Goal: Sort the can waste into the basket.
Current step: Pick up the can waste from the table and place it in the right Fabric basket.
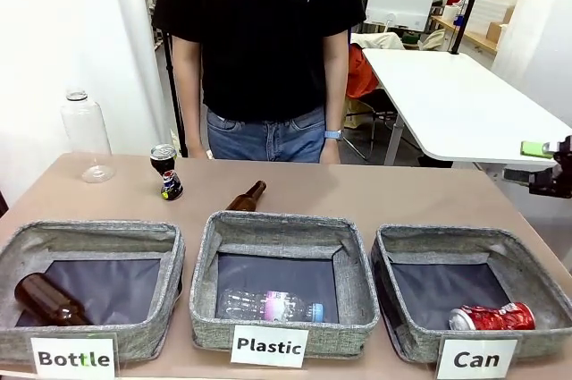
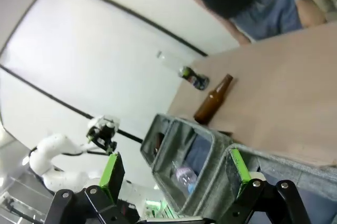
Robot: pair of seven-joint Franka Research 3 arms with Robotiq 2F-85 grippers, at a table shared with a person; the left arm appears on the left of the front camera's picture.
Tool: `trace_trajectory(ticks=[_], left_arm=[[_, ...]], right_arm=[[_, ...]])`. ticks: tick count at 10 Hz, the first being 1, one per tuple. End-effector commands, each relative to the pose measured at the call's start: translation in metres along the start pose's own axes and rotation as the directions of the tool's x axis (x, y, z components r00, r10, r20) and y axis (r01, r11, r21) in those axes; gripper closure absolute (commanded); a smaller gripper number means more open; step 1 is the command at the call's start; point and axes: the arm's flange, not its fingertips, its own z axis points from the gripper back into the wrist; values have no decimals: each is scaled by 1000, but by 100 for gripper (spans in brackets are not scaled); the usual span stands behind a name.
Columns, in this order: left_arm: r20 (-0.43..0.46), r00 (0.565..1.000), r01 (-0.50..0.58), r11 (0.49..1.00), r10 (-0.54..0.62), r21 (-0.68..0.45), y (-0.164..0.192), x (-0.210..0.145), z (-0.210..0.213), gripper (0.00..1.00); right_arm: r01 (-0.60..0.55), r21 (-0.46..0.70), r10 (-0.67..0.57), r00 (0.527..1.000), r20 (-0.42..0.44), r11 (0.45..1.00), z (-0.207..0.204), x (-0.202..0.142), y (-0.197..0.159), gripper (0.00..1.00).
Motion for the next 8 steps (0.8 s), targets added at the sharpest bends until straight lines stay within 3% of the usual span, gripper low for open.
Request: trace_trajectory(ticks=[1,8], left_arm=[[7,1000,6,1000,-6,-11,-2,1,1,0],[7,1000,6,1000,-6,-11,-2,1,1,0]], right_arm=[[-23,4,23,999,-23,1000,5,4,2,0],[-23,4,23,999,-23,1000,5,4,2,0]])
